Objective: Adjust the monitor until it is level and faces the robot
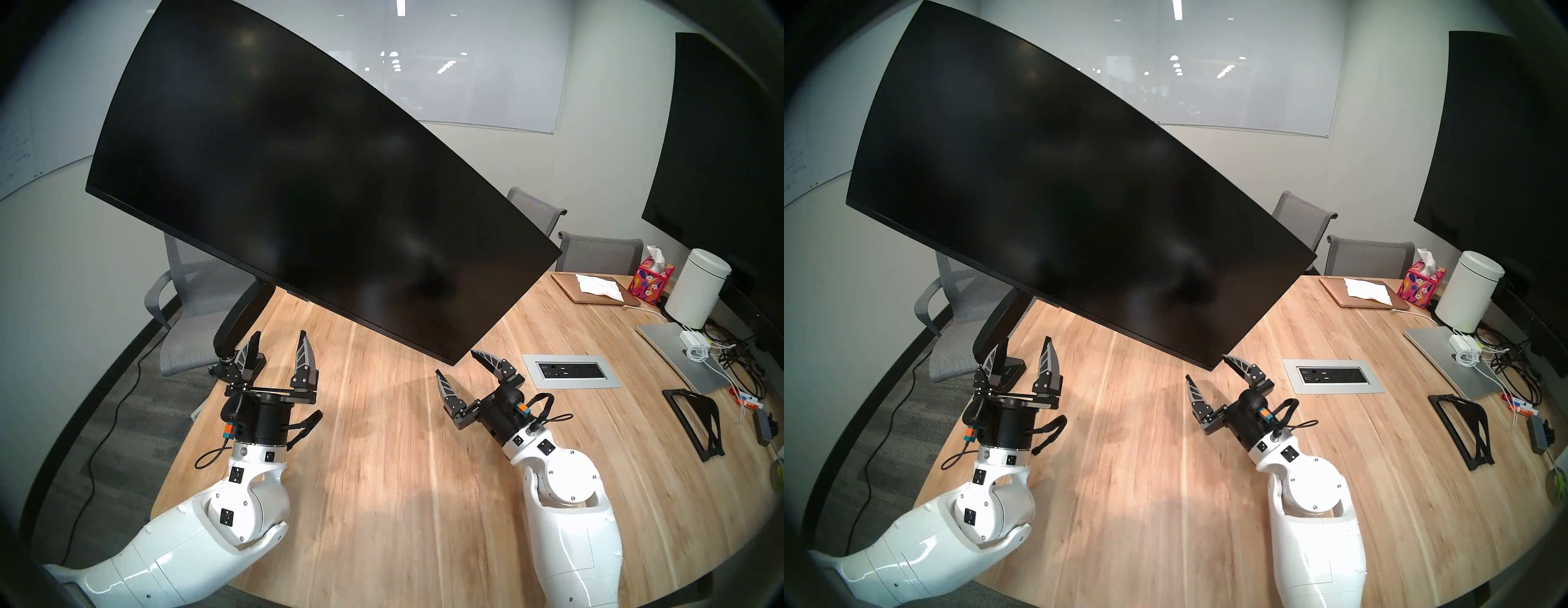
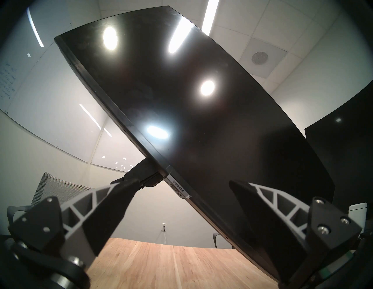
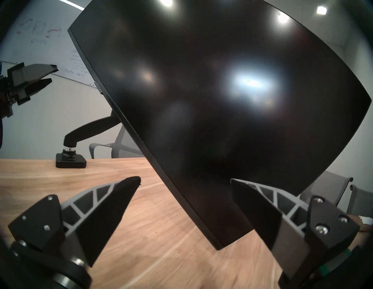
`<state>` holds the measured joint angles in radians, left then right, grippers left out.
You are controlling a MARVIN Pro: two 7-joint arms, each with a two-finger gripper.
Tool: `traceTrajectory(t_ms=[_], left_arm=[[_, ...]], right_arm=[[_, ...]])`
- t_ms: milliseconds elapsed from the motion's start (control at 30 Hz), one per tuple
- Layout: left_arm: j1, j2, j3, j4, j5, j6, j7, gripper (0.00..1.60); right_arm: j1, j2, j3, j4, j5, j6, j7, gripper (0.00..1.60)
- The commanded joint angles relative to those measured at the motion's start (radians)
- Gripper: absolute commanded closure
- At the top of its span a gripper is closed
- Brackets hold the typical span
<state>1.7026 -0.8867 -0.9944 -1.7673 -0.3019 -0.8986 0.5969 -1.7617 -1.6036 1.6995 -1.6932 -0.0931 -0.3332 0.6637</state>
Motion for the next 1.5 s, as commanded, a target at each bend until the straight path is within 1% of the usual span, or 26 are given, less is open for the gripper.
traceTrajectory(t_ms=[0,133,500,800,1100,1467], left_arm=[[-0.001,0.0,-0.002,-0.011,0.0,-0.001,0.001,0.0],[-0.001,0.0,-0.001,-0.011,0.0,-0.001,0.001,0.0],[-0.001,0.0,-0.002,-0.011,0.0,-0.001,0.001,0.0],[-0.001,0.0,-0.001,-0.011,0.0,-0.001,0.001,0.0],[-0.001,0.0,-0.001,-0.011,0.0,-0.001,0.001,0.0],[-0.001,0.0,-0.001,-0.01,0.0,-0.001,0.0,0.0]], right_arm=[[0.015,-0.012,-0.02,-0.015,0.022,0.017,-0.006,0.0],[0.049,-0.007,-0.02,0.017,0.011,0.022,0.003,0.0],[0.062,0.001,-0.027,0.044,0.009,0.017,0.031,0.0],[0.112,0.017,-0.068,0.097,-0.049,0.008,0.052,0.0],[0.132,0.02,-0.081,0.145,-0.071,-0.011,0.069,0.0],[0.232,0.035,-0.081,0.286,-0.097,-0.03,0.084,0.0]])
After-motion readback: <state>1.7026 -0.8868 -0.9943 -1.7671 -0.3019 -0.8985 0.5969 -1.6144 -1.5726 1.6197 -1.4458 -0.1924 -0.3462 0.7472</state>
